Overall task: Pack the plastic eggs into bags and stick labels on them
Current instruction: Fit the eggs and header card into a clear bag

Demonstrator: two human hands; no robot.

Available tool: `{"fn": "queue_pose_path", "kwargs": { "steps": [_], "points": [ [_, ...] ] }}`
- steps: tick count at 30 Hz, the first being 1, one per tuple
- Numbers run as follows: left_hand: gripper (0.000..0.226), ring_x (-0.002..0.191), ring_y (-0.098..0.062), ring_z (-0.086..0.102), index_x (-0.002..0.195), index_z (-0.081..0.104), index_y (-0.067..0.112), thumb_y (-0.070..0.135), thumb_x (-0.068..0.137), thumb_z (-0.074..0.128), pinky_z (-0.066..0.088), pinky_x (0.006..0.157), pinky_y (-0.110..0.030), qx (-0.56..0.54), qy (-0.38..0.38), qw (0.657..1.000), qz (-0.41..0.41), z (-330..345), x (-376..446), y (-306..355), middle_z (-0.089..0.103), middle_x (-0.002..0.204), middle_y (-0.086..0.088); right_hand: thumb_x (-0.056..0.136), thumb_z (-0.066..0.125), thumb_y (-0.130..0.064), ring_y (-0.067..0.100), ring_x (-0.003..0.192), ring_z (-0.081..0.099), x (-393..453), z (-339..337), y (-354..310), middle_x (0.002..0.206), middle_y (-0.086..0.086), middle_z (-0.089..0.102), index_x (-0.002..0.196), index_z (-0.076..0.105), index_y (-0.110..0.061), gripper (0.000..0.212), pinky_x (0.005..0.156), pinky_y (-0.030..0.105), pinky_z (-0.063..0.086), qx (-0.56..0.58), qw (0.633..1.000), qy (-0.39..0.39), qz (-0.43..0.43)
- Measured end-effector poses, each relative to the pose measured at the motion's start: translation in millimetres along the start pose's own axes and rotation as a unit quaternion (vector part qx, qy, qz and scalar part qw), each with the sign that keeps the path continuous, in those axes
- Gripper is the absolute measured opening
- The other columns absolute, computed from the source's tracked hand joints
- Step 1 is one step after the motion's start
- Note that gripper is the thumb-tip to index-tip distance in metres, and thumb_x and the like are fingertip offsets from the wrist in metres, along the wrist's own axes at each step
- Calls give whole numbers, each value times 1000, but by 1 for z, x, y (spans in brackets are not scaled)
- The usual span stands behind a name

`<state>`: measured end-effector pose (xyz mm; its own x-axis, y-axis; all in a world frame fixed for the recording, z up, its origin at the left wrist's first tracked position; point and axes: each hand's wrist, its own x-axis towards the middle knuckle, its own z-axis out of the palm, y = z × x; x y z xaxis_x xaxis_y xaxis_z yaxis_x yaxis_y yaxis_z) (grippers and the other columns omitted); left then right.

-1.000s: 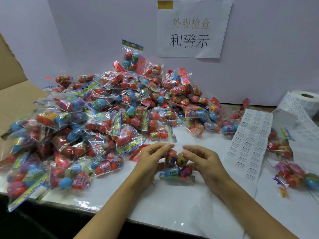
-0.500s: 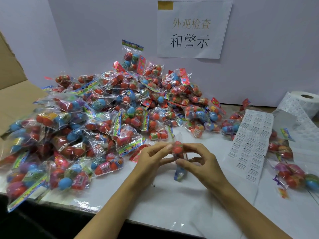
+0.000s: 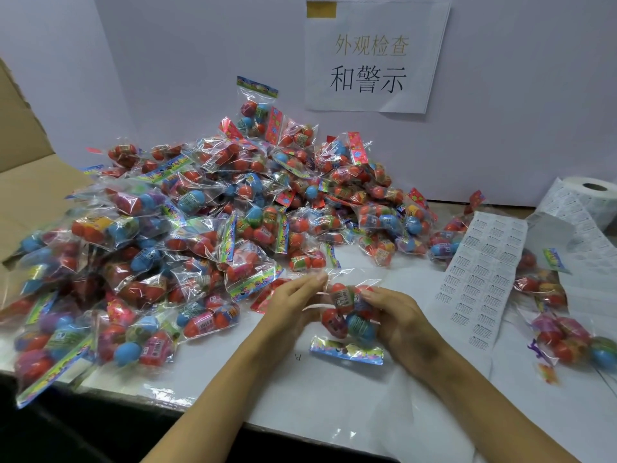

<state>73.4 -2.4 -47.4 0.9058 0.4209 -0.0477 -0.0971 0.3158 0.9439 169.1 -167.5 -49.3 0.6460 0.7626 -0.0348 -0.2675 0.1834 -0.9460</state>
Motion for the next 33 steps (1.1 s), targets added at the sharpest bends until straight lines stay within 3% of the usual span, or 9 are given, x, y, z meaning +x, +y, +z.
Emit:
{"fn": "queue_pose_path", "kwargs": {
  "steps": [3, 7, 10, 13, 17, 25, 27, 30, 33],
  "points": [
    [38, 95, -25, 72, 98, 79, 3, 38, 81, 81, 59, 75, -34, 11, -37, 999, -9, -1, -2, 0, 75, 100, -19, 84, 66, -26, 48, 112, 65, -2, 1, -2, 114, 36, 65, 104, 75, 1, 36, 94, 65, 53, -21, 1000, 0, 9],
    [25, 90, -25, 72, 93, 79, 4, 26, 81, 81, 58, 68, -32, 19, -31, 999, 6, -1, -3, 0, 74, 91, -16, 86, 77, -38, 26, 100, 70, -3, 6, -3, 106, 21, 70, 105, 77, -8, 35, 79, 43, 61, -75, 997, 27, -14],
    [20, 90, -27, 73, 91, 78, 3, 21, 82, 78, 58, 68, -33, 29, -31, 999, 7, -1, -3, -1, 74, 92, -18, 73, 77, -45, 15, 90, 71, -3, 7, -2, 98, 10, 76, 98, 80, -15, 39, 74, 33, 60, -110, 991, 64, -35],
    [22, 87, -28, 73, 86, 78, 2, 23, 78, 79, 59, 65, -36, 23, -16, 1000, 5, 1, -3, 1, 74, 91, -18, 72, 78, -44, 14, 89, 73, -2, 6, -2, 98, 8, 78, 97, 82, -18, 37, 73, 31, 60, -84, 993, 77, -29],
    [16, 80, -16, 73, 68, 77, 12, 25, 77, 77, 57, 58, -32, -5, -6, 1000, 8, 3, -2, 3, 73, 79, -9, 71, 77, -49, 14, 88, 74, -1, 4, -6, 99, 7, 78, 98, 83, -18, 42, 71, 29, 59, -69, 994, 78, -25],
    [17, 86, -20, 75, 75, 79, 11, 26, 82, 75, 59, 60, -33, -16, -12, 1000, 4, 2, -2, 2, 75, 86, -11, 72, 77, -47, 15, 87, 74, 2, 3, -4, 97, 8, 78, 96, 83, -16, 39, 71, 29, 59, -57, 994, 85, -26],
    [20, 89, -27, 75, 85, 80, 8, 27, 82, 79, 61, 65, -38, -11, -18, 1000, 15, 0, -2, 1, 76, 91, -15, 71, 78, -44, 14, 85, 73, 1, 3, -3, 96, 6, 78, 94, 83, -17, 36, 72, 27, 58, -50, 994, 86, -40],
    [31, 100, -32, 70, 93, 82, 9, 36, 78, 86, 57, 90, -48, 30, -10, 998, 57, -2, -1, -1, 76, 100, -15, 71, 75, -45, 4, 84, 69, 0, 3, -4, 94, -5, 77, 90, 84, -27, 28, 73, 14, 52, -112, 984, 115, -83],
    [32, 104, -24, 65, 90, 84, 19, 44, 70, 84, 51, 94, -38, 77, 12, 992, 103, -3, -2, -1, 73, 104, -10, 73, 75, -41, 6, 69, 66, -1, 1, -5, 84, -5, 78, 87, 84, -30, 19, 64, 9, 48, -123, 978, 128, -111]
  ]
}}
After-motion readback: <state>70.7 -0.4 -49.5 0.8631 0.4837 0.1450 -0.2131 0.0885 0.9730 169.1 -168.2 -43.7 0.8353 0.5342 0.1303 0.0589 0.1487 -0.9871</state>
